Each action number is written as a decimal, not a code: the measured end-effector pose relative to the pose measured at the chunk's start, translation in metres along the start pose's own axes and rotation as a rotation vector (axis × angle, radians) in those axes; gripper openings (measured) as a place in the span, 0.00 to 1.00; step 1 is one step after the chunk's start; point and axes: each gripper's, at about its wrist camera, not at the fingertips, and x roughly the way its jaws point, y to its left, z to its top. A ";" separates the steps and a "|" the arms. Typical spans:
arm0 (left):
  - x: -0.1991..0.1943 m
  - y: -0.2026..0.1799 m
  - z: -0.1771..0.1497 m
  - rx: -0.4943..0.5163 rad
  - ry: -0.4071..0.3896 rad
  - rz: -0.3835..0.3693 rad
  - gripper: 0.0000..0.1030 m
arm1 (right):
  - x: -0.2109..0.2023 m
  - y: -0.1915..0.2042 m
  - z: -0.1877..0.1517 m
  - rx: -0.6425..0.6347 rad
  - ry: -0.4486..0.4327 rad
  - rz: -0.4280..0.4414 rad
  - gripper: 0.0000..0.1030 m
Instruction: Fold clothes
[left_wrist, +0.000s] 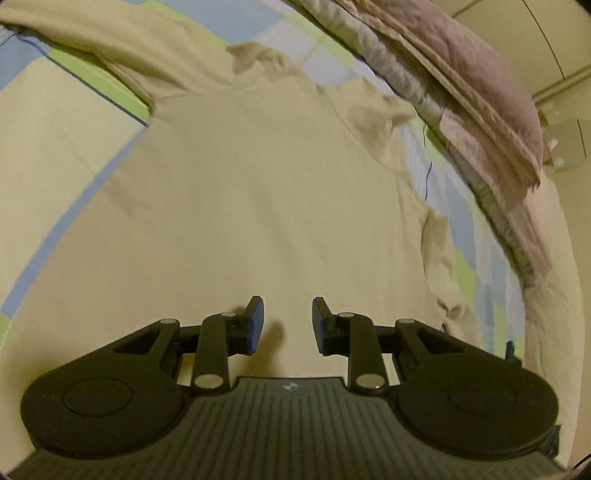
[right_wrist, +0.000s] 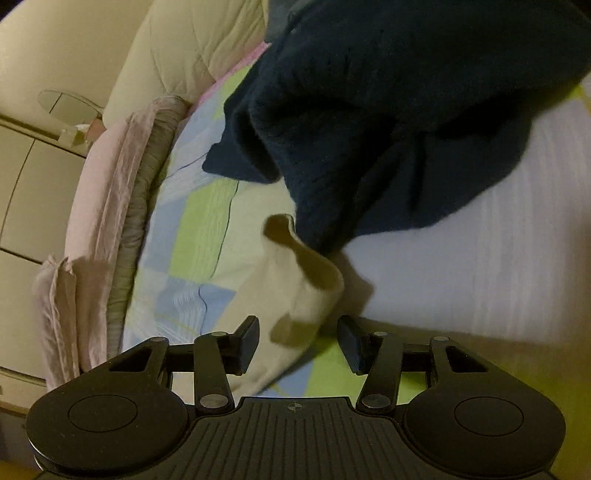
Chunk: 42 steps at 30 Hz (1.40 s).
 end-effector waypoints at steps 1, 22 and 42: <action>0.003 -0.005 -0.004 0.003 0.007 0.002 0.22 | 0.001 0.005 0.005 -0.026 0.002 0.008 0.01; 0.003 -0.003 -0.021 0.075 0.047 0.069 0.20 | 0.008 0.057 0.017 -0.623 -0.114 -0.329 0.02; 0.061 -0.018 0.090 0.356 -0.127 0.104 0.12 | 0.098 0.240 -0.297 -1.220 0.382 0.172 0.22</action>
